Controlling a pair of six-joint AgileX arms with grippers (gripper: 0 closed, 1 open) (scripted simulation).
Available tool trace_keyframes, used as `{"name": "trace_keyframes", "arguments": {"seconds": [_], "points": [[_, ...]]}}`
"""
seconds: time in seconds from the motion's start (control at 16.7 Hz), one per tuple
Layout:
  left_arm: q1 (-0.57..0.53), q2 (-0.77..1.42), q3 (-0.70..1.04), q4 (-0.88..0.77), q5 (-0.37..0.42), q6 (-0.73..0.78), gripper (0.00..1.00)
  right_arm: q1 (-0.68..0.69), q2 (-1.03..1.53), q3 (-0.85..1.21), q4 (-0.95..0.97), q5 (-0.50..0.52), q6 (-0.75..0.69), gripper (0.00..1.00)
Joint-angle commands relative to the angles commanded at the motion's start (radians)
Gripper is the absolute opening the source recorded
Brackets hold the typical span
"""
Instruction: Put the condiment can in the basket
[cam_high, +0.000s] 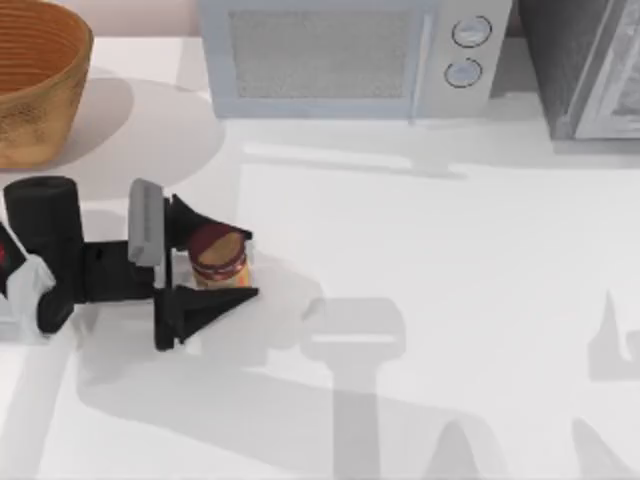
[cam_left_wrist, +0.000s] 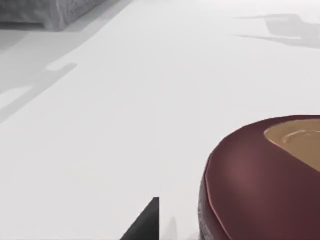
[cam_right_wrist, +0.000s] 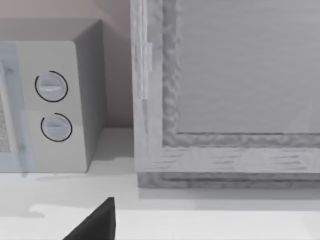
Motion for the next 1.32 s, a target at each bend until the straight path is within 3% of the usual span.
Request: {"name": "trace_keyframes", "arguments": {"seconds": [0.42, 1.02, 1.32], "points": [[0.000, 0.000, 0.000, 0.000, 0.000, 0.000, 0.02, 0.000, 0.000, 0.000, 0.000, 0.000, 0.000, 1.00], [0.003, 0.001, 0.000, 0.000, 0.000, 0.002, 0.00, 0.000, 0.000, 0.000, 0.000, 0.000, 0.000, 1.00], [0.022, -0.043, 0.142, -0.101, -0.046, 0.001, 0.00, 0.000, 0.000, 0.000, 0.000, 0.000, 0.000, 1.00]]}}
